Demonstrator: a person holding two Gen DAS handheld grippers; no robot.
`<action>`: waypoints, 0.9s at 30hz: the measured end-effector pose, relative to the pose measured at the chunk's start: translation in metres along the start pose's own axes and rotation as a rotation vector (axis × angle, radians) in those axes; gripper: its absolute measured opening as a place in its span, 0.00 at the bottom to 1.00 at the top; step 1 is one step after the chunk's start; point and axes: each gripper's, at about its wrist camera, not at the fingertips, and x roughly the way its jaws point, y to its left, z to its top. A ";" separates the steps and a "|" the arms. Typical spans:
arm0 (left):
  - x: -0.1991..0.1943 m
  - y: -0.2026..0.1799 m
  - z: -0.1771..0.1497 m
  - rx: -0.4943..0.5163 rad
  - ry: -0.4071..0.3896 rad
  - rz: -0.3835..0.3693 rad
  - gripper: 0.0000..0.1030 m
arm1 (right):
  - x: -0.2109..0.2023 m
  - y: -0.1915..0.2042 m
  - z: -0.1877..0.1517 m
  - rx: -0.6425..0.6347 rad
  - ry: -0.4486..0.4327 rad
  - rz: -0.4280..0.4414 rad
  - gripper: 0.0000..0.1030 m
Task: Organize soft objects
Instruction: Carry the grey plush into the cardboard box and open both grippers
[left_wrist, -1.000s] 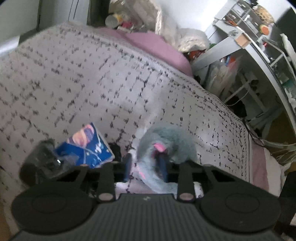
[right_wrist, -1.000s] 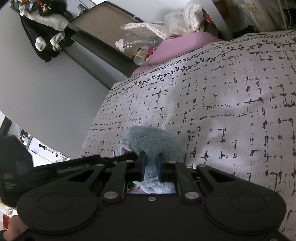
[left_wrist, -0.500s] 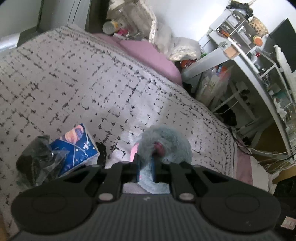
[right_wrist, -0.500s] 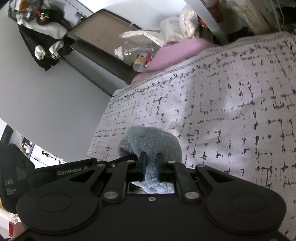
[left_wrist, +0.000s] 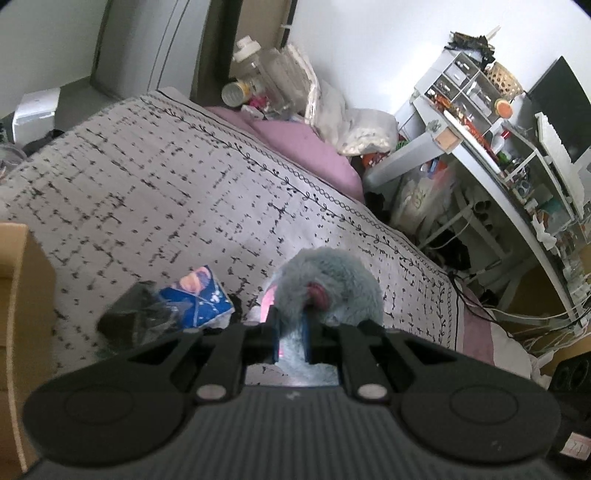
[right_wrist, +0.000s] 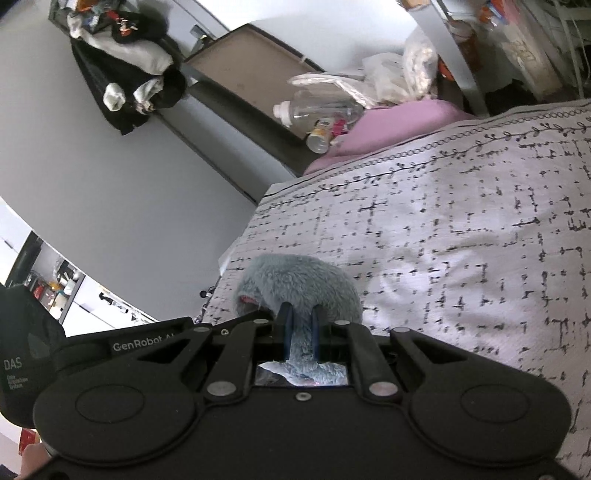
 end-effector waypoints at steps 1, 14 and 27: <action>-0.005 0.001 0.000 -0.001 -0.007 0.000 0.10 | -0.001 0.004 -0.001 -0.006 -0.001 0.003 0.10; -0.067 0.025 0.000 -0.025 -0.080 0.003 0.10 | -0.012 0.060 -0.012 -0.078 -0.019 0.046 0.10; -0.120 0.070 -0.008 -0.065 -0.136 0.028 0.10 | -0.005 0.115 -0.041 -0.144 0.008 0.086 0.10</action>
